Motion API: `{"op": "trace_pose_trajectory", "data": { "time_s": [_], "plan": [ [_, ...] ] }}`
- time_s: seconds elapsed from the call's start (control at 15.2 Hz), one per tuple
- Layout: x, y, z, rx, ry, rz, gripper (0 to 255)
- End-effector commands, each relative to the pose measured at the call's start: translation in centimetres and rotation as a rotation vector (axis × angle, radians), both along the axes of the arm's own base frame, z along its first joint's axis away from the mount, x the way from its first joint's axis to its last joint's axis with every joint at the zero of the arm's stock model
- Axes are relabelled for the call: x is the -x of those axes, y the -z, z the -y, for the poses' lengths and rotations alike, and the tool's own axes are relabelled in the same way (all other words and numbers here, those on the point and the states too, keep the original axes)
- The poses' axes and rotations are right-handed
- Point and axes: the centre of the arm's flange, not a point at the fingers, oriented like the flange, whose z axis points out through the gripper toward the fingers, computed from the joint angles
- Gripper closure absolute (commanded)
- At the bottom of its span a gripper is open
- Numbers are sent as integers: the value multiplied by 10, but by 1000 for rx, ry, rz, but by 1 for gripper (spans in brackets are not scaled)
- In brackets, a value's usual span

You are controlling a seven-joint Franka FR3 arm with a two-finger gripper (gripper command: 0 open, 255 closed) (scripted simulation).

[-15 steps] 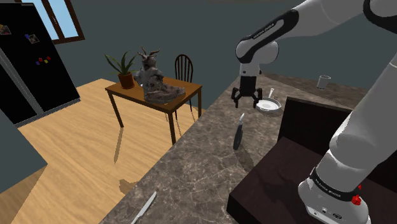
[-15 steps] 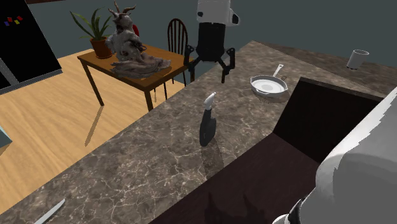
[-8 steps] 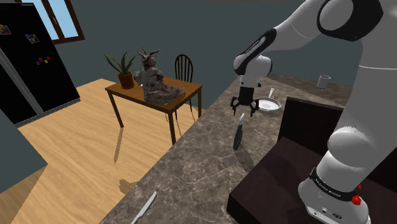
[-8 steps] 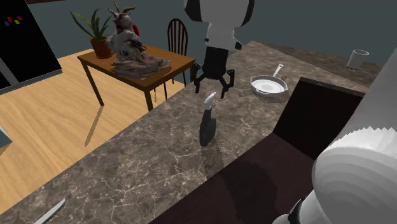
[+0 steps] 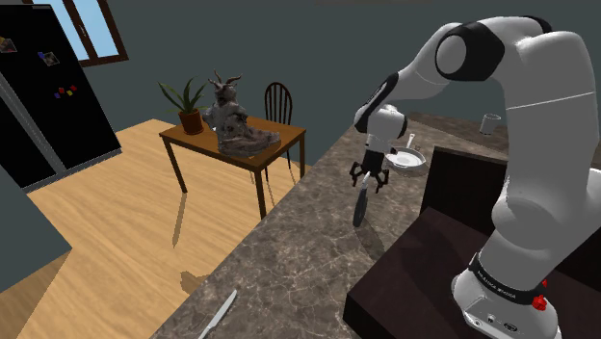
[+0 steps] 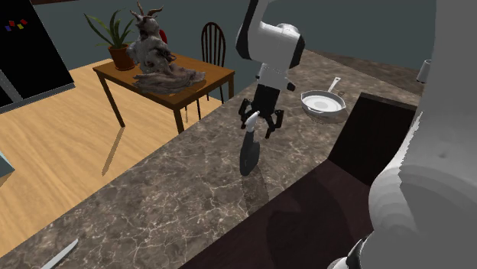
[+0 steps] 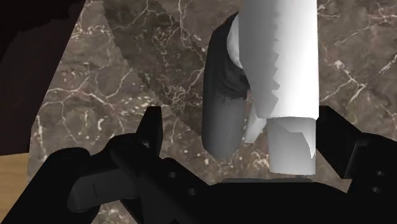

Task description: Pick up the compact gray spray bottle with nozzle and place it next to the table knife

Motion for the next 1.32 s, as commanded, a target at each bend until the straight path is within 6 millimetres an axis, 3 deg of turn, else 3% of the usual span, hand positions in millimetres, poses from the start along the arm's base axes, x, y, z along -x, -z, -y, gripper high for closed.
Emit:
{"op": "trace_pose_trajectory", "data": {
  "time_s": [0.0, 0.46, 0.92, 0.99, 1.25],
  "plan": [
    [2, 17, 4, -8, 31, -8, 0],
    [8, 47, -13, -8, 31, -8, 0],
    [8, 46, -13, -8, 31, -8, 0],
    [8, 46, -13, -8, 31, -8, 255],
    [8, 47, -13, -8, 31, -8, 255]
  ]
}}
